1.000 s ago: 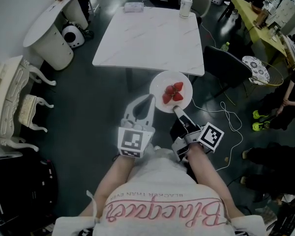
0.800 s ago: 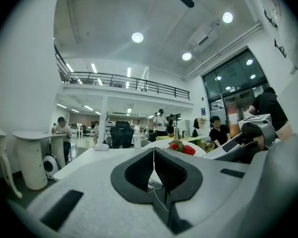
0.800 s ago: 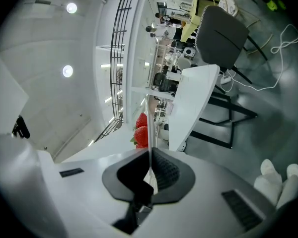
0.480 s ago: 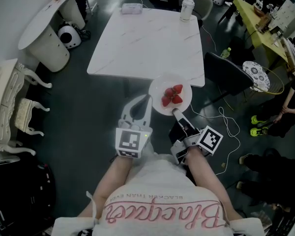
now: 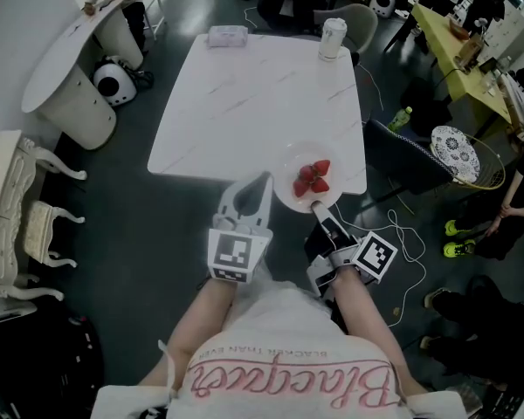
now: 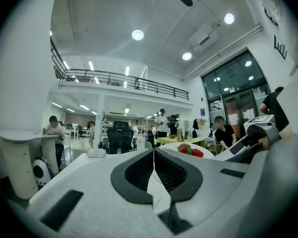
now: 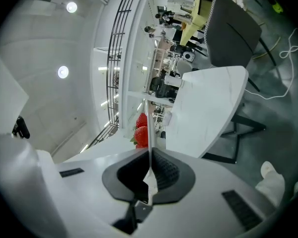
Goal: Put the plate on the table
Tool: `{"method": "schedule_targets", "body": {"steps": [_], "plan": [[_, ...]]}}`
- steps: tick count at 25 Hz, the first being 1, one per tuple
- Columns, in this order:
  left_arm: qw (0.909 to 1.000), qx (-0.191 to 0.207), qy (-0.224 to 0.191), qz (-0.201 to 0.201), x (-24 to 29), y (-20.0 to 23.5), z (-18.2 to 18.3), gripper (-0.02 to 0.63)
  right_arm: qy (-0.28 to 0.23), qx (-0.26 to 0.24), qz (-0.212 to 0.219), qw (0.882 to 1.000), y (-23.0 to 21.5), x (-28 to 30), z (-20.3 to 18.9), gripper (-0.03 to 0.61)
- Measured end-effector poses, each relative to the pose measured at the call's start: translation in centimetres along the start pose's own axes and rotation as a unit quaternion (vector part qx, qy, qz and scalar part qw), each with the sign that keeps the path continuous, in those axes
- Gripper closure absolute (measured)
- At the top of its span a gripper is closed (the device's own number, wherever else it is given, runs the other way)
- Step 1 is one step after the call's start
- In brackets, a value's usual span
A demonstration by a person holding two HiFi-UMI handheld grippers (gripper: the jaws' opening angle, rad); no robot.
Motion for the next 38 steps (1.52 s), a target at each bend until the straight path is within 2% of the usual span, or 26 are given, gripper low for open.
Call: {"method": "schedule_targets", "body": {"steps": [5, 17, 25, 33, 38], "plan": [[1.0, -0.001, 0.004, -0.009, 4.0, 3.7, -0.7, 0.607, 0.001, -0.026, -0.022, 0.999, -0.4, 5.0, 1.5, 0.568], [0.9995, -0.006, 0.022, -0.022, 10.5, 10.1, -3.0, 0.607, 0.01, -0.004, -0.038, 0.999, -0.8, 13.3, 3.4, 0.568], [0.9993, -0.002, 0.035, -0.015, 14.3, 10.5, -4.6, 0.607, 0.02, -0.018, -0.035, 0.999, -2.1, 16.8, 7.9, 0.568], [0.999, -0.002, 0.045, 0.003, 20.1, 11.1, -5.8, 0.607, 0.084, -0.067, -0.024, 0.994, -3.1, 22.0, 12.8, 0.568], [0.9986, -0.003, 0.051, 0.013, 23.5, 11.6, -7.0, 0.606, 0.114, -0.06, -0.028, 0.991, -5.1, 24.2, 14.5, 0.568]]}}
Point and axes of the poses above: the fingertips, and each gripper's own axes: x forward along the fingers, y to its left, z out of its top, the point moved 3 cm from there along -x, backward along the fingers, and after that the axes turned 11 degrees about -y, right-handed, at the moved point
